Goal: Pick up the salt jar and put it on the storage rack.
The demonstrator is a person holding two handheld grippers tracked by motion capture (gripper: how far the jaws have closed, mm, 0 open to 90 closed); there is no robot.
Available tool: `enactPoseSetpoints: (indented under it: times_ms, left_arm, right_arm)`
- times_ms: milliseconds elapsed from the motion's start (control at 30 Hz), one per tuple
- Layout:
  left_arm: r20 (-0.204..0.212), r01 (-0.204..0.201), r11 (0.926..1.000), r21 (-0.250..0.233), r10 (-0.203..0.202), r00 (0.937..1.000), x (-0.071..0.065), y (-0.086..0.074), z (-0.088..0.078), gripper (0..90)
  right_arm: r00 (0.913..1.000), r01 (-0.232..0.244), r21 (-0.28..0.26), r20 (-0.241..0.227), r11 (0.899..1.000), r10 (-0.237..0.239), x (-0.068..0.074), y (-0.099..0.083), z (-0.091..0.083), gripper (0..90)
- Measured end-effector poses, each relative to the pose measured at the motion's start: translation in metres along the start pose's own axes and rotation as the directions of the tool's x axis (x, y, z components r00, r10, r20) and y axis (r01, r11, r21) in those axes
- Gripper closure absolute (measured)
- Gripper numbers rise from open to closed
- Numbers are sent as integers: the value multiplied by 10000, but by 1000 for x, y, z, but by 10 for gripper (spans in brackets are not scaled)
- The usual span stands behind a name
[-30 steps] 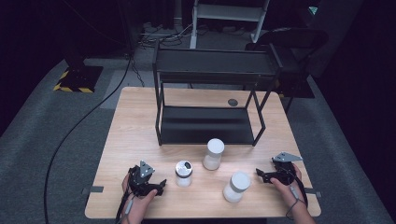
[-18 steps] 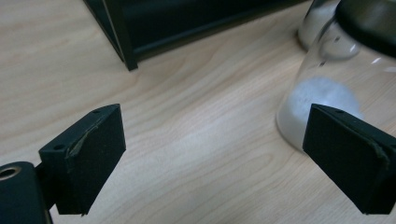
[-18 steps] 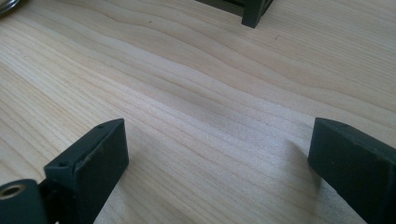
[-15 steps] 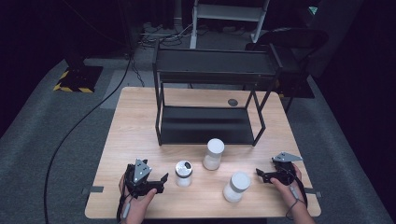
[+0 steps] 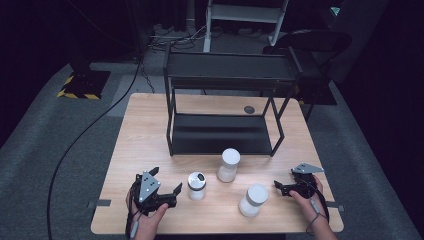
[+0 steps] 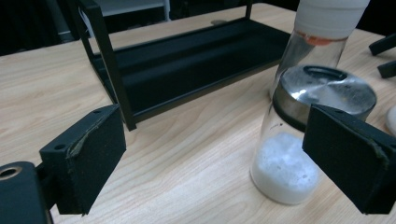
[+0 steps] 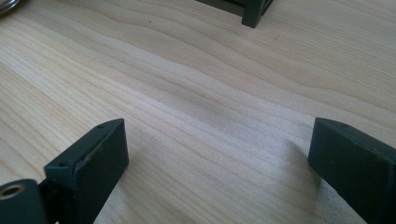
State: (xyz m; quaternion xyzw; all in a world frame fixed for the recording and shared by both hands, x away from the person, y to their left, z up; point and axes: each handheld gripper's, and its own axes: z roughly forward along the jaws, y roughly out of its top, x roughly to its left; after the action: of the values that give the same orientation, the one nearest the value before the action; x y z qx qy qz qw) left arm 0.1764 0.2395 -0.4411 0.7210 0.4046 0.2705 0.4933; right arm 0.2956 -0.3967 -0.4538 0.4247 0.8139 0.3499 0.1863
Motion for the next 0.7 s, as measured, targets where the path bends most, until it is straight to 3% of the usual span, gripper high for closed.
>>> enactPoseSetpoints:
  times_ms: [133, 433, 700]
  left_arm:
    - [132, 233, 9995, -196, -231, 9996, 0, 1, -2, 60]
    - [305, 318, 9993, -204, -311, 9991, -6, 9, -2, 61]
    - [732, 168, 9997, -179, -155, 9972, -12, 19, 4, 61]
  right_arm:
    - [10000, -1, -1, 1, 10000, 1, 0, 0, 0, 46]
    - [10000, -1, -3, -3, 10000, 1, 0, 0, 0, 46]
    - [10000, 5, -2, -1, 10000, -5, 0, 0, 0, 46]
